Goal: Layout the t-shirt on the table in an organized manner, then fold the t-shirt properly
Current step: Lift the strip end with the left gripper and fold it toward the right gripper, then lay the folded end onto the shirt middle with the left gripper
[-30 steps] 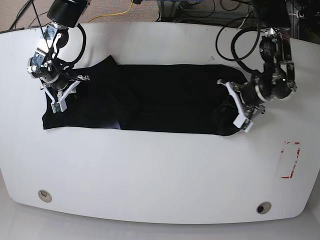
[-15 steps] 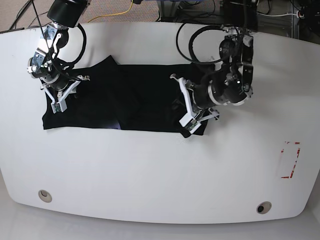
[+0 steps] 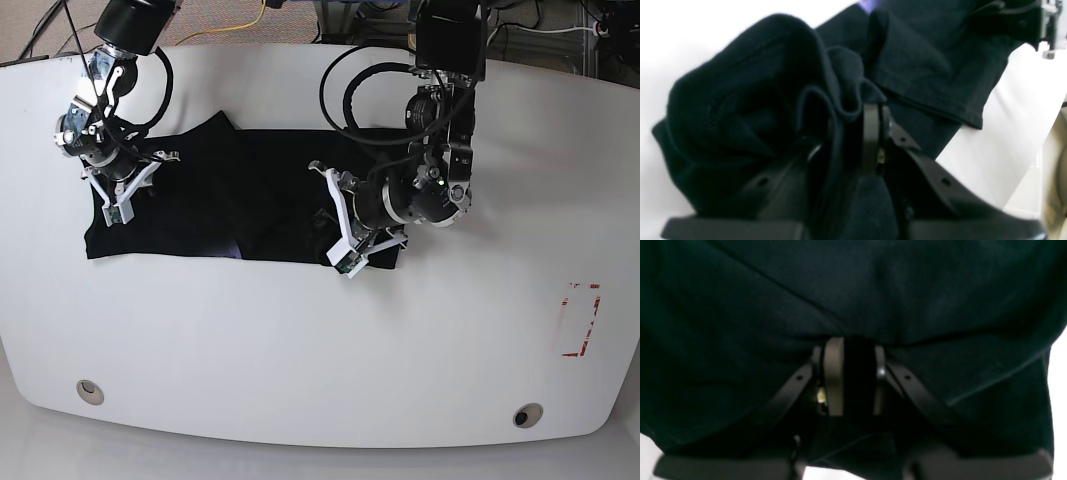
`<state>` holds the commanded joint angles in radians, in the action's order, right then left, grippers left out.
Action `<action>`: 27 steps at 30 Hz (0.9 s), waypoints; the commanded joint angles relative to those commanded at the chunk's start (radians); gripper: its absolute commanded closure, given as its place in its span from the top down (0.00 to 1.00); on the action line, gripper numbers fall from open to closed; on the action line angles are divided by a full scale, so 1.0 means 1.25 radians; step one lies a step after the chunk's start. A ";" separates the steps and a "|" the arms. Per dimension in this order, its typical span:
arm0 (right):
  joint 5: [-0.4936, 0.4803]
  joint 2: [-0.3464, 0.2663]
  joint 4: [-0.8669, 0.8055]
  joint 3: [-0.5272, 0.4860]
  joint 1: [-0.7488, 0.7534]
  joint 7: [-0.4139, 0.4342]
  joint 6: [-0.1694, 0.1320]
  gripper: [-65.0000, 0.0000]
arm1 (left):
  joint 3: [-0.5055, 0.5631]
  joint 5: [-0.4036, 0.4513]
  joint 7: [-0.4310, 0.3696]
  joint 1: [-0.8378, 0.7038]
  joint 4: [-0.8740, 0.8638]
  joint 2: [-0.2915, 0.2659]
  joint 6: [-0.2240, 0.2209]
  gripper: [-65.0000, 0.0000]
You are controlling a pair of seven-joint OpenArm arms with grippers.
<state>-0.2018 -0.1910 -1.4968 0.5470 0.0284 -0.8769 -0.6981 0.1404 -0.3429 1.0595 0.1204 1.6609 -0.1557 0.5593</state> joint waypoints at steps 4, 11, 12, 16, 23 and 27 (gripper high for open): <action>0.000 0.000 0.000 0.000 0.000 0.000 0.000 0.18 | 0.016 0.000 0.000 0.000 -0.004 0.000 0.000 0.28; -0.002 0.000 0.000 0.000 0.000 0.000 0.000 0.18 | 0.072 0.000 0.000 0.000 -0.004 -0.001 -0.002 0.46; -0.001 0.000 0.000 0.000 0.000 0.000 0.000 0.18 | 0.082 0.000 0.000 0.000 -0.004 -0.001 -0.002 0.46; 0.001 0.000 0.000 0.000 0.000 0.000 0.000 0.18 | 0.128 -0.001 -0.001 0.000 -0.004 -0.001 -0.002 0.47; 0.002 0.000 0.000 0.000 0.000 0.000 0.000 0.18 | 0.168 -0.002 -0.002 -0.001 0.015 -0.001 -0.001 0.47; 0.002 0.000 0.000 0.000 0.000 0.000 0.000 0.18 | 0.117 -0.001 -0.002 -0.010 0.066 -0.001 0.000 0.47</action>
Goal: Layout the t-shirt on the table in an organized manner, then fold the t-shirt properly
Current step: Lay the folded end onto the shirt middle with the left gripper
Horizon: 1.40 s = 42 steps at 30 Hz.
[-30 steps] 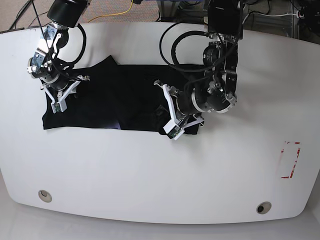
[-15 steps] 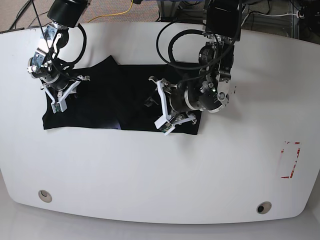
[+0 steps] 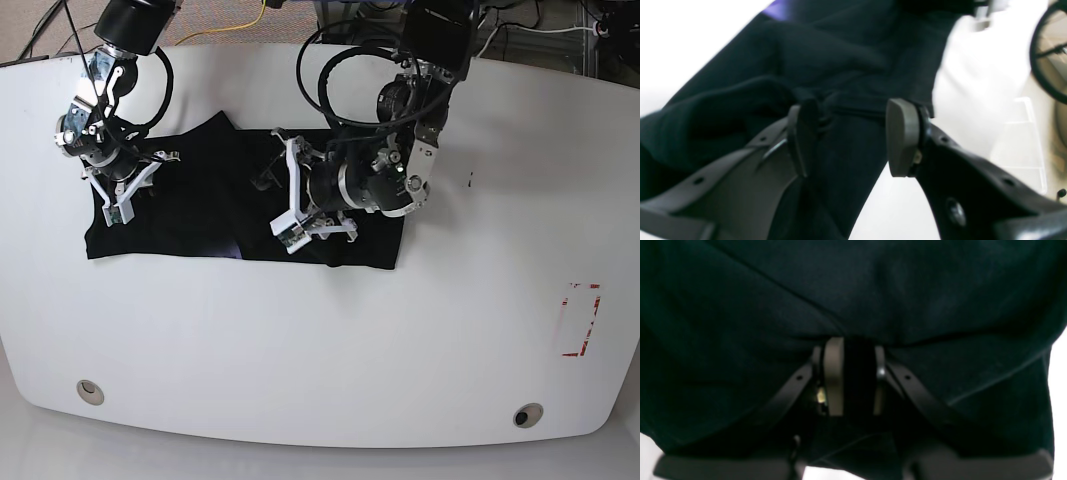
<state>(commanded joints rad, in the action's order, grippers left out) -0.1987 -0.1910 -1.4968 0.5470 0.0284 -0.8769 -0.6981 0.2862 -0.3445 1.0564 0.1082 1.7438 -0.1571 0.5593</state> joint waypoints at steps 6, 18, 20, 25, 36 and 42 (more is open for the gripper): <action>0.000 0.000 -0.001 0.000 0.000 0.000 0.000 0.18 | -0.050 0.000 0.000 -0.020 0.036 0.062 0.000 0.47; -0.007 0.001 -0.001 0.000 0.000 0.000 0.000 0.18 | -0.139 0.005 -0.086 -0.066 0.005 0.135 -0.005 0.29; -0.007 0.002 -0.001 0.000 0.000 0.000 0.000 0.18 | -0.137 0.005 -0.093 -0.064 -0.029 0.135 -0.017 0.23; 0.000 0.014 -0.001 0.000 0.000 0.000 0.000 0.18 | -0.133 0.005 -0.095 -0.064 -0.101 0.128 -0.059 0.20; 0.000 0.015 -0.001 0.000 0.000 0.000 0.000 0.18 | -0.017 -0.001 -0.092 -0.086 -0.071 0.126 -0.060 0.20; 0.000 0.015 -0.001 0.000 0.000 0.000 0.000 0.18 | 0.072 -0.070 -0.092 -0.086 -0.054 0.126 -0.060 0.20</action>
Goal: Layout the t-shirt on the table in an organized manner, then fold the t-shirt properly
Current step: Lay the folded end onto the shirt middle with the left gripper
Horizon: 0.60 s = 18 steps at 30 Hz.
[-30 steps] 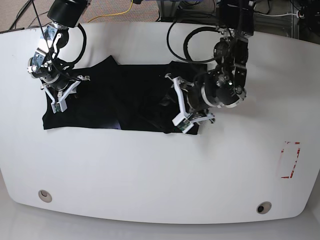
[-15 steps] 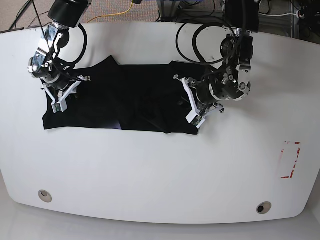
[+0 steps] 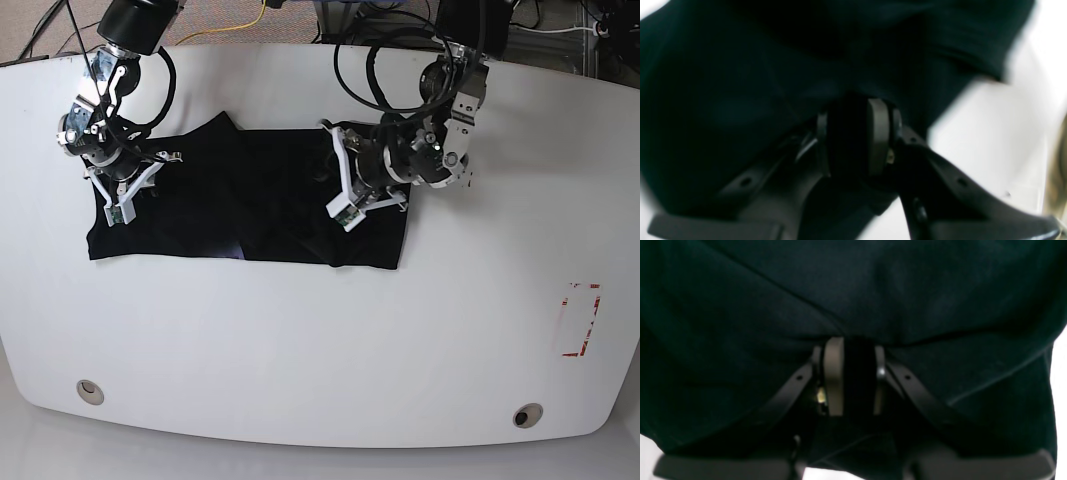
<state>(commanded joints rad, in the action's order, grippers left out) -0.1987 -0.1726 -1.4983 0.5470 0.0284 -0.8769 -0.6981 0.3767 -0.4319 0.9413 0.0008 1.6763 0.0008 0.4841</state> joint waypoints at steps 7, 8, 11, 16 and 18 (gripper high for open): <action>0.000 0.000 0.000 0.000 -0.001 0.000 0.000 0.18 | 0.074 -0.095 -0.004 0.044 -0.060 -0.025 -0.004 0.20; 0.000 0.000 0.000 0.000 -0.001 0.000 0.000 0.18 | 0.076 -0.102 -0.004 0.048 -0.068 -0.029 -0.005 0.20; 0.000 0.000 0.000 0.000 -0.001 0.000 0.000 0.18 | 0.076 -0.120 -0.005 0.061 -0.064 -0.033 -0.004 0.20; 0.000 0.000 0.000 -0.001 -0.001 0.000 0.000 0.18 | 0.069 -0.147 -0.006 0.079 -0.031 -0.032 -0.002 0.20; 0.000 0.000 0.000 -0.001 -0.001 0.000 0.000 0.18 | 0.041 -0.147 -0.006 0.083 -0.025 -0.029 -0.002 0.20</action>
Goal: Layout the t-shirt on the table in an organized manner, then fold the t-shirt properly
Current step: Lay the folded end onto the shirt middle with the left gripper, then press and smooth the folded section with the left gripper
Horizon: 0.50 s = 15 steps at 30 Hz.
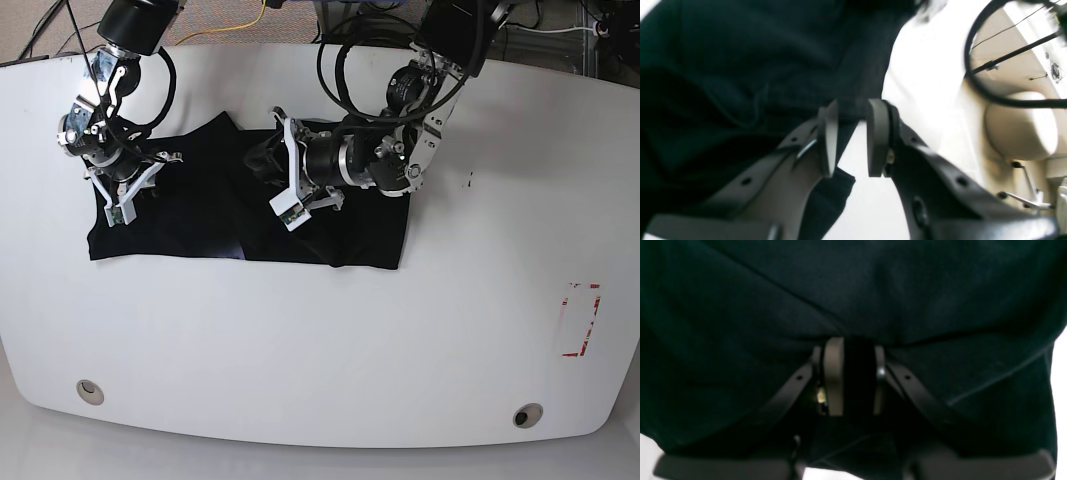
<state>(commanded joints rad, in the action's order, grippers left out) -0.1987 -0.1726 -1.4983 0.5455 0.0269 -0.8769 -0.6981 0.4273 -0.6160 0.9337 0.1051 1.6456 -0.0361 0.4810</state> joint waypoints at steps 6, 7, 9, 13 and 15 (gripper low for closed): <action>0.000 0.001 0.000 0.000 -0.001 0.000 0.000 0.18 | -0.076 0.026 -0.028 0.000 -0.009 0.027 0.001 0.20; 0.000 0.001 0.000 0.000 -0.002 0.000 0.000 0.18 | -0.082 0.033 -0.028 0.000 -0.010 0.033 0.001 0.20; 0.000 0.001 0.000 0.000 -0.002 0.000 0.000 0.18 | -0.086 0.043 -0.028 0.001 -0.010 0.039 0.001 0.20; 0.000 0.001 0.000 0.000 -0.002 0.000 0.000 0.18 | -0.108 0.066 -0.028 0.001 -0.010 0.054 0.001 0.20; 0.000 0.001 0.000 0.000 -0.002 0.000 0.000 0.18 | -0.109 0.083 -0.028 0.001 -0.026 0.052 0.001 0.20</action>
<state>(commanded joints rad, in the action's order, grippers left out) -0.1987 -0.1711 -1.4983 0.5455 0.0238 -0.8769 -0.6981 0.2908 -0.5117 0.8984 0.1066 1.6134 0.0284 0.4826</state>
